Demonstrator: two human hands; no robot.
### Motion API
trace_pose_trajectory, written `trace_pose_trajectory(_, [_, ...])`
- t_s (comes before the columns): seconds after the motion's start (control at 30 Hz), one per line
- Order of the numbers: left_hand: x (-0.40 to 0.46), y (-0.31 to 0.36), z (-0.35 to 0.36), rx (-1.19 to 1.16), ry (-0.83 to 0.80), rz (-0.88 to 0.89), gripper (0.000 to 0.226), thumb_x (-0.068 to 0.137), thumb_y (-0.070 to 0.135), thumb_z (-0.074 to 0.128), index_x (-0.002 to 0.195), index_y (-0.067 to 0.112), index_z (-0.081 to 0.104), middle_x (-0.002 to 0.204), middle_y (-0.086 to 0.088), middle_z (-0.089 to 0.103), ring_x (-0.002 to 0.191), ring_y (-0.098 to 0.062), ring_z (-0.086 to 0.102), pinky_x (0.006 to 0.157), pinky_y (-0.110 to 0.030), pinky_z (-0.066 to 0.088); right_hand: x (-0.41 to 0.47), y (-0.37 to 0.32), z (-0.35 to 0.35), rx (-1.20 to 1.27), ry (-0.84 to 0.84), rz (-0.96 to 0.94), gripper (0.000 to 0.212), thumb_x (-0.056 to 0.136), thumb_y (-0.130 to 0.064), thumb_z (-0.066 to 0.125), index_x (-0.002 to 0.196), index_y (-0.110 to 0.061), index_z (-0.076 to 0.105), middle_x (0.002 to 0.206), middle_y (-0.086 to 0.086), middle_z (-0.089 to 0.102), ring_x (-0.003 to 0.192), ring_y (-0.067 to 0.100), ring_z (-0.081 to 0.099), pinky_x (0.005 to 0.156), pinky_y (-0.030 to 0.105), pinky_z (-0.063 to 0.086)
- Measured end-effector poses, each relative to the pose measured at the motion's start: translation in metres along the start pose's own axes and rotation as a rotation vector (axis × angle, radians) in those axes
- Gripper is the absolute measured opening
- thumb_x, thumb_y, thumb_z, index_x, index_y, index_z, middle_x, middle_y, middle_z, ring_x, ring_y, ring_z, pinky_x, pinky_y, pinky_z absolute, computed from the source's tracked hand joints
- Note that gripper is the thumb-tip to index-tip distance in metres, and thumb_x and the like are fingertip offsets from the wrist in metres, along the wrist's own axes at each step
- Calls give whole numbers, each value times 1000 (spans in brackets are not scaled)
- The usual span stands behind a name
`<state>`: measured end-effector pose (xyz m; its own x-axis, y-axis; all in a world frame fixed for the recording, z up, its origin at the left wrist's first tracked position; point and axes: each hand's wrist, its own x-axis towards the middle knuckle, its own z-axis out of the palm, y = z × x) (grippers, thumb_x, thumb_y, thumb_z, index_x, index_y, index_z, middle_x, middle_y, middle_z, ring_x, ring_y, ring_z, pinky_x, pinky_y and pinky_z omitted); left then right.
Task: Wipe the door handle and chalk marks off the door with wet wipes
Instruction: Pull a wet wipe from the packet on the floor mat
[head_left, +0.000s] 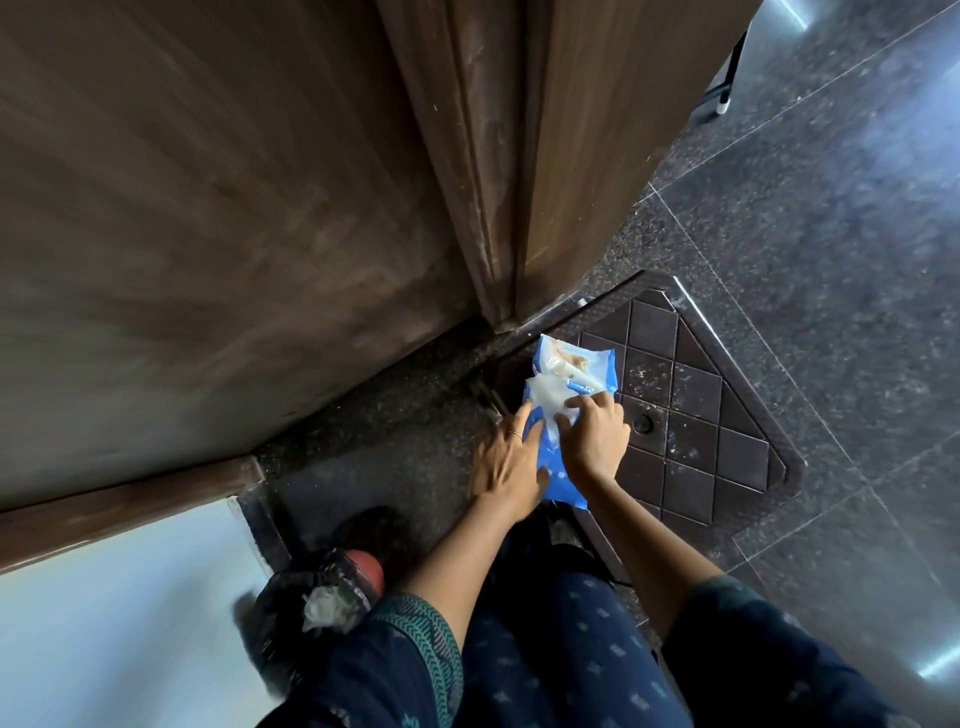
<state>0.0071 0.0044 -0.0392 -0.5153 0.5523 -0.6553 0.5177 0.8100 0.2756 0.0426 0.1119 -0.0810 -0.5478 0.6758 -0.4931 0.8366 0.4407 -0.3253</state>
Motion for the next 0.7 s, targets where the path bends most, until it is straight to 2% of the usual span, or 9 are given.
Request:
trace_pose_trajectory(0.23, [3, 0, 5, -24, -6, 4, 71, 95, 35, 49, 151, 18, 9, 159, 2, -6, 134, -27, 35, 108, -40, 31, 12, -1, 5, 24, 17, -35, 22, 88, -22, 61, 109, -16, 67, 119, 8, 56, 109, 30, 47, 84, 39, 36])
trace_pose_trajectory(0.4, [4, -1, 8, -26, -28, 2, 73, 94, 35, 51, 151, 19, 9, 159, 2, -7, 136, -27, 33, 109, -41, 30, 11, 2, 1, 71, 8, -54, 7, 85, -17, 64, 89, -15, 69, 111, 8, 58, 105, 31, 49, 80, 37, 36])
trace_pose_trajectory(0.53, [4, -1, 10, -48, -18, -3, 72, 94, 34, 51, 151, 17, 12, 160, 2, -5, 135, -27, 33, 108, -41, 31, 8, 6, -2, 138, 13, -78, 2, 82, -12, 65, 82, -14, 67, 106, 7, 59, 100, 29, 51, 77, 34, 38])
trace_pose_trajectory(0.7, [7, 1, 12, -67, -10, -14, 73, 93, 34, 53, 151, 16, 12, 160, 1, -4, 134, -29, 35, 108, -42, 32, -3, 14, -4, 277, 42, -57, 10, 79, -10, 64, 73, -17, 61, 96, 3, 58, 84, 26, 60, 63, 27, 37])
